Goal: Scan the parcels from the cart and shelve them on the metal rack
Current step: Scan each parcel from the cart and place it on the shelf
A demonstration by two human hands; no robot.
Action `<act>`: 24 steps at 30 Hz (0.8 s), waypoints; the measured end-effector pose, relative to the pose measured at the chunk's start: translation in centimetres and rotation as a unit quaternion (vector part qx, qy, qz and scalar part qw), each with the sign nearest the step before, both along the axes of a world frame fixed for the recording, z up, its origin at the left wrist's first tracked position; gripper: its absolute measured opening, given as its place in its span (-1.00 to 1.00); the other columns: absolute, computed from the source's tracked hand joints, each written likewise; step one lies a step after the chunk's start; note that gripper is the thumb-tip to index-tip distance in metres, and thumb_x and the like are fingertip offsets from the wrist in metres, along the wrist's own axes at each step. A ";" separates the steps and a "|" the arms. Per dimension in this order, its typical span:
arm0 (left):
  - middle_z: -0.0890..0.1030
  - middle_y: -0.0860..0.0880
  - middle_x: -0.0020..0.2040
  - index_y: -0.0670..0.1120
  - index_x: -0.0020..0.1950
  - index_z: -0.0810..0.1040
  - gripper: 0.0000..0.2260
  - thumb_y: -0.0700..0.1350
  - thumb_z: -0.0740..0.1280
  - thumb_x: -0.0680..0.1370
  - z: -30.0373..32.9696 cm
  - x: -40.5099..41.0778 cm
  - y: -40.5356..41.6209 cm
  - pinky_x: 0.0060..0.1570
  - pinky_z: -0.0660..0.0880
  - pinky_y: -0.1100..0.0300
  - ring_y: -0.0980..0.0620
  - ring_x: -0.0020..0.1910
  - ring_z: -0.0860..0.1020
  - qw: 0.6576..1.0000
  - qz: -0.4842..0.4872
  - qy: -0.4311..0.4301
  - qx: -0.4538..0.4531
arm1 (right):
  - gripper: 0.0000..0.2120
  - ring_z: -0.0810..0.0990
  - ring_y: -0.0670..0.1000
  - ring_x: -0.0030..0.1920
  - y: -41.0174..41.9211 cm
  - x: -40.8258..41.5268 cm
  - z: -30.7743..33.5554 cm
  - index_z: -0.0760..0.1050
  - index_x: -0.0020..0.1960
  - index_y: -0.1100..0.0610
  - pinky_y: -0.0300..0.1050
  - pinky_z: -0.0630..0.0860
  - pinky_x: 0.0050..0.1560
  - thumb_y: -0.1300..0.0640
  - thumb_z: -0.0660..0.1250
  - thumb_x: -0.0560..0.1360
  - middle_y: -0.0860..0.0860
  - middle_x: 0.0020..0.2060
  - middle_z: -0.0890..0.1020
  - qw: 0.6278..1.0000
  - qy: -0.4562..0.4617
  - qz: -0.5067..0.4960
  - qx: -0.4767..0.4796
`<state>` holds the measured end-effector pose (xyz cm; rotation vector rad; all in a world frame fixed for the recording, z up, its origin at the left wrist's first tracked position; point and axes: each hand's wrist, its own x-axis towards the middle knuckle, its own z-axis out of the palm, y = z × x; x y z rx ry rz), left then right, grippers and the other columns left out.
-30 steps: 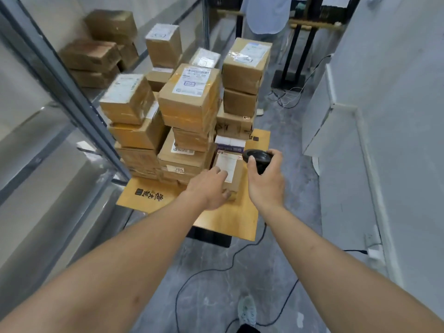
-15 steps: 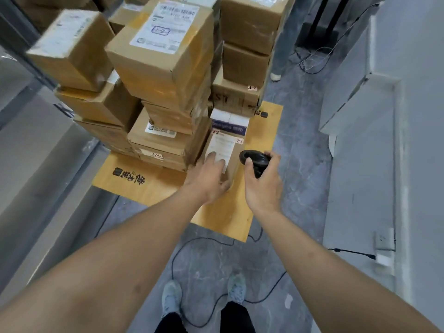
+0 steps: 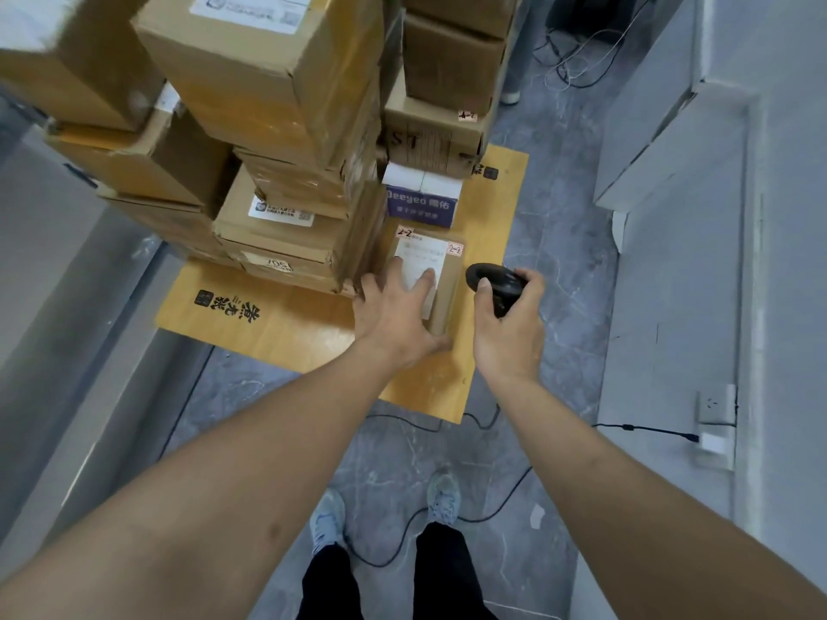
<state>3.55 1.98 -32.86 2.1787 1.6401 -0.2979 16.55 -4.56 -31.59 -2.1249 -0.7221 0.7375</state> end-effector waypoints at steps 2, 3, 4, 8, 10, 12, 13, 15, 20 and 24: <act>0.08 -0.09 0.57 0.24 0.62 0.14 -0.02 0.46 0.48 0.29 0.2 0.0 -0.8 0.35 0.38 -0.23 -0.31 0.41 0.23 1.000 -0.010 0.005 -0.009 | -0.68 0.63 0.06 0.03 -0.3 0.1 0.1 0.25 0.35 -0.17 0.08 0.59 0.04 -0.19 0.25 0.67 -0.06 0.08 0.62 1.000 -0.003 -0.005 0.006; 0.08 -0.09 0.56 0.25 0.62 0.14 -0.01 0.47 0.48 0.29 0.2 -0.1 -1.2 0.34 0.38 -0.23 -0.30 0.40 0.22 1.000 -0.015 0.004 -0.011 | -0.67 0.63 0.06 0.02 -0.4 0.1 0.1 0.26 0.35 -0.16 0.07 0.58 0.04 -0.19 0.25 0.67 -0.07 0.07 0.62 1.000 -0.004 -0.007 0.009; 0.08 -0.08 0.55 0.26 0.62 0.14 -0.01 0.47 0.48 0.29 0.2 -0.2 -1.5 0.34 0.38 -0.22 -0.29 0.40 0.22 1.000 -0.019 0.002 -0.013 | -0.67 0.62 0.06 0.01 -0.6 0.0 0.1 0.26 0.36 -0.15 0.05 0.57 0.03 -0.18 0.26 0.67 -0.07 0.06 0.61 1.000 -0.004 -0.008 0.011; 0.09 -0.08 0.57 0.21 0.64 0.19 -0.03 0.51 0.44 0.33 -0.5 -1.3 -2.7 0.41 0.37 -0.15 -0.25 0.44 0.23 0.999 -0.001 -0.043 -0.004 | -0.67 0.60 0.04 -0.01 -1.5 -0.4 -0.3 0.27 0.36 -0.14 -0.05 0.46 -0.02 -0.17 0.26 0.67 -0.10 0.03 0.60 1.000 0.000 -0.014 0.014; 0.14 -0.10 0.55 0.10 0.63 0.23 -0.02 0.46 0.50 0.34 -1.2 -1.8 -2.8 0.43 0.37 -0.10 -0.22 0.47 0.26 0.990 0.070 -0.123 -0.009 | -0.68 0.60 0.04 -0.01 -2.1 -0.4 -0.5 0.28 0.36 -0.13 -0.07 0.44 -0.02 -0.15 0.26 0.67 -0.09 0.04 0.60 1.000 0.005 -0.014 0.019; 0.27 -0.11 0.50 0.00 0.58 0.23 0.02 0.36 0.61 0.29 -2.2 -2.0 -2.7 0.39 0.41 -0.05 -0.17 0.46 0.35 0.963 0.169 -0.200 -0.056 | -0.69 0.61 0.04 0.00 -2.8 -0.3 -0.6 0.27 0.35 -0.15 -0.05 0.47 -0.01 -0.16 0.26 0.67 -0.09 0.05 0.60 1.000 0.010 -0.016 0.024; 0.36 -0.10 0.45 -0.03 0.53 0.25 0.03 0.34 0.64 0.24 -2.6 -2.0 -2.6 0.36 0.46 -0.04 -0.15 0.43 0.41 0.948 0.211 -0.224 -0.084 | -0.69 0.61 0.03 0.00 -3.1 -0.2 -0.6 0.27 0.35 -0.16 -0.05 0.48 -0.02 -0.16 0.26 0.67 -0.09 0.05 0.60 0.999 0.011 -0.017 0.025; 0.49 -0.04 0.35 -0.05 0.43 0.32 -0.01 0.32 0.67 0.19 -3.1 -2.0 -2.8 0.25 0.54 -0.02 -0.10 0.33 0.51 0.920 0.269 -0.252 -0.134 | -0.67 0.59 -0.05 -0.06 -3.4 0.1 -0.5 0.27 0.37 -0.14 -0.06 0.46 -0.04 -0.16 0.26 0.68 -0.10 0.06 0.59 0.999 0.009 -0.018 0.026; 0.57 0.04 0.25 -0.02 0.32 0.37 -0.16 0.21 0.72 0.23 -3.1 -1.2 -2.8 0.06 0.52 0.07 -0.04 0.23 0.57 0.897 0.305 -0.279 -0.154 | -0.68 0.55 -0.20 -0.10 -3.8 0.5 -0.2 0.27 0.36 -0.17 -0.07 0.45 -0.06 -0.17 0.26 0.67 -0.09 0.09 0.61 0.999 0.005 -0.021 0.027; 0.41 -0.14 0.40 0.05 0.55 0.19 0.08 0.35 0.66 0.21 -1.7 0.8 -3.4 0.26 0.51 -0.14 -0.24 0.38 0.44 0.942 0.256 -0.181 -0.118 | -0.67 0.61 -0.03 0.01 -4.1 0.7 0.2 0.26 0.36 -0.18 -0.03 0.53 0.01 -0.17 0.27 0.66 -0.08 0.11 0.62 0.999 0.007 -0.029 0.031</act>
